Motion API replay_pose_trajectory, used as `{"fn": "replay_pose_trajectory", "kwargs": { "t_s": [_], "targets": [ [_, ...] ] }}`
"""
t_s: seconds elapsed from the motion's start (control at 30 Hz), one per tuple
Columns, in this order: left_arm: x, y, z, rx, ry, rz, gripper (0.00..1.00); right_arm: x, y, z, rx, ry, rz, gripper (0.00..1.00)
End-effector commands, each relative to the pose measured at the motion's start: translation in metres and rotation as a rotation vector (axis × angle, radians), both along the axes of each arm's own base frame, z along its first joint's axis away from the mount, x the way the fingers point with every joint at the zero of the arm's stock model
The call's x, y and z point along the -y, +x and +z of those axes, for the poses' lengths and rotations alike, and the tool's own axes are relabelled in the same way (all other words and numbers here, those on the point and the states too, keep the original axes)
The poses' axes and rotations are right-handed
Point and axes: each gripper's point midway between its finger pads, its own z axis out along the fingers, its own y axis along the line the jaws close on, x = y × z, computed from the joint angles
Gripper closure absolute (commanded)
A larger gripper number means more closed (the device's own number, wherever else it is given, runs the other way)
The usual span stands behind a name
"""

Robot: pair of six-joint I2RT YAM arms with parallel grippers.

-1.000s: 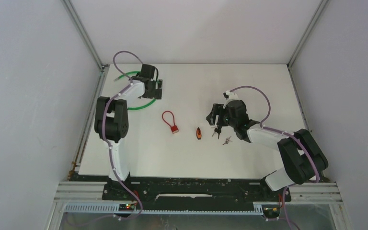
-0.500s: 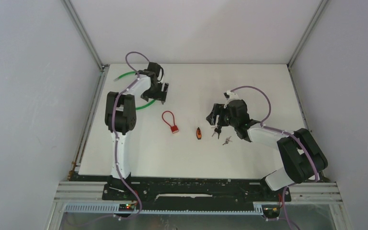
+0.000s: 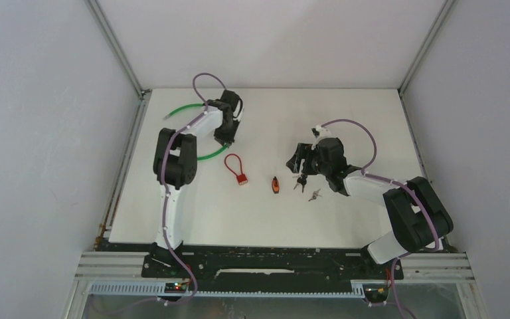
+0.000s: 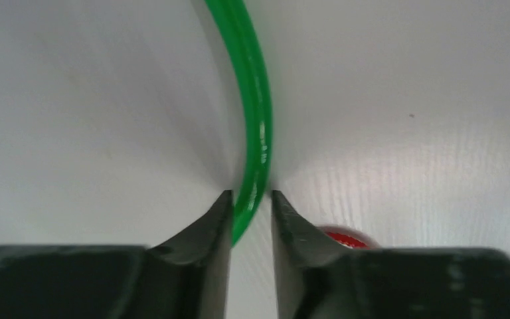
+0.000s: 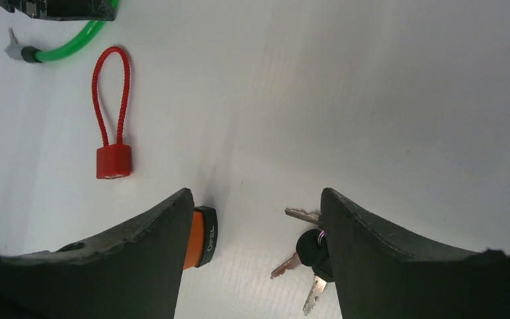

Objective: Lock with the key
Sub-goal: Pick up the lock from the center of the board.

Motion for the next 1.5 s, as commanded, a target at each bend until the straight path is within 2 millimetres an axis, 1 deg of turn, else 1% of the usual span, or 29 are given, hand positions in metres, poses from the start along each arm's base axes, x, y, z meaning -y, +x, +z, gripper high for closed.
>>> {"fn": "replay_pose_trajectory", "kwargs": {
  "t_s": [0.0, 0.03, 0.1, 0.13, 0.23, 0.33, 0.4, 0.47, 0.53, 0.57, 0.63, 0.7, 0.8, 0.93, 1.07, 1.13, 1.23, 1.33, 1.4, 1.47],
  "targets": [
    [0.034, -0.003, 0.010, 0.016, -0.078, -0.070, 0.84, -0.006, 0.017, 0.020, 0.055, 0.044, -0.007, 0.28],
    [0.037, -0.003, 0.010, 0.013, -0.092, -0.077, 0.91, -0.006, 0.017, 0.020, 0.053, 0.045, -0.007, 0.28],
    [0.048, -0.004, 0.011, 0.003, -0.140, -0.098, 0.98, -0.006, 0.017, 0.019, 0.051, 0.043, -0.008, 0.29],
    [0.050, -0.004, 0.011, 0.003, -0.149, -0.102, 1.00, -0.005, 0.017, 0.020, 0.052, 0.042, -0.008, 0.29],
    [0.054, -0.005, 0.014, 0.020, -0.161, -0.112, 1.00, -0.004, 0.017, 0.020, 0.052, 0.040, -0.012, 0.29],
    [0.062, -0.007, 0.022, 0.089, -0.199, -0.140, 1.00, -0.004, 0.017, 0.020, 0.054, 0.040, -0.007, 0.29],
    [0.065, -0.003, 0.038, 0.178, -0.222, -0.149, 1.00, -0.005, 0.017, 0.021, 0.056, 0.044, -0.001, 0.29],
    [0.070, -0.001, 0.064, 0.283, -0.245, -0.165, 1.00, -0.005, 0.017, 0.021, 0.056, 0.047, 0.004, 0.29],
    [0.082, 0.001, 0.092, 0.410, -0.291, -0.197, 1.00, -0.007, 0.017, 0.022, 0.061, 0.052, 0.012, 0.29],
    [0.088, -0.001, 0.105, 0.460, -0.323, -0.218, 1.00, -0.008, 0.017, 0.023, 0.066, 0.057, 0.019, 0.29],
    [0.098, -0.012, 0.125, 0.526, -0.380, -0.272, 1.00, -0.010, 0.017, 0.025, 0.071, 0.067, 0.032, 0.30],
    [0.104, -0.021, 0.136, 0.569, -0.403, -0.302, 1.00, -0.015, 0.015, 0.031, 0.084, 0.088, 0.056, 0.30],
    [0.109, -0.035, 0.144, 0.598, -0.444, -0.340, 1.00, -0.023, 0.013, 0.042, 0.108, 0.135, 0.096, 0.31],
    [0.128, -0.053, 0.148, 0.614, -0.531, -0.419, 1.00, -0.029, 0.012, 0.052, 0.136, 0.200, 0.092, 0.32],
    [0.141, -0.061, 0.150, 0.624, -0.579, -0.458, 1.00, -0.026, 0.015, 0.061, 0.151, 0.255, 0.038, 0.32],
    [0.144, -0.061, 0.150, 0.626, -0.598, -0.451, 1.00, -0.026, 0.015, 0.065, 0.159, 0.279, 0.026, 0.32],
    [0.153, -0.070, 0.146, 0.640, -0.636, -0.426, 1.00, -0.026, 0.014, 0.072, 0.171, 0.320, 0.014, 0.31],
    [0.164, -0.088, 0.135, 0.623, -0.602, -0.461, 1.00, -0.027, 0.012, 0.075, 0.176, 0.354, 0.009, 0.31],
    [0.170, -0.097, 0.133, 0.633, -0.546, -0.494, 1.00, -0.028, 0.012, 0.073, 0.167, 0.365, 0.007, 0.31],
    [0.177, -0.106, 0.135, 0.644, -0.516, -0.530, 1.00, -0.030, 0.012, 0.072, 0.156, 0.380, 0.009, 0.30]
  ]
}}
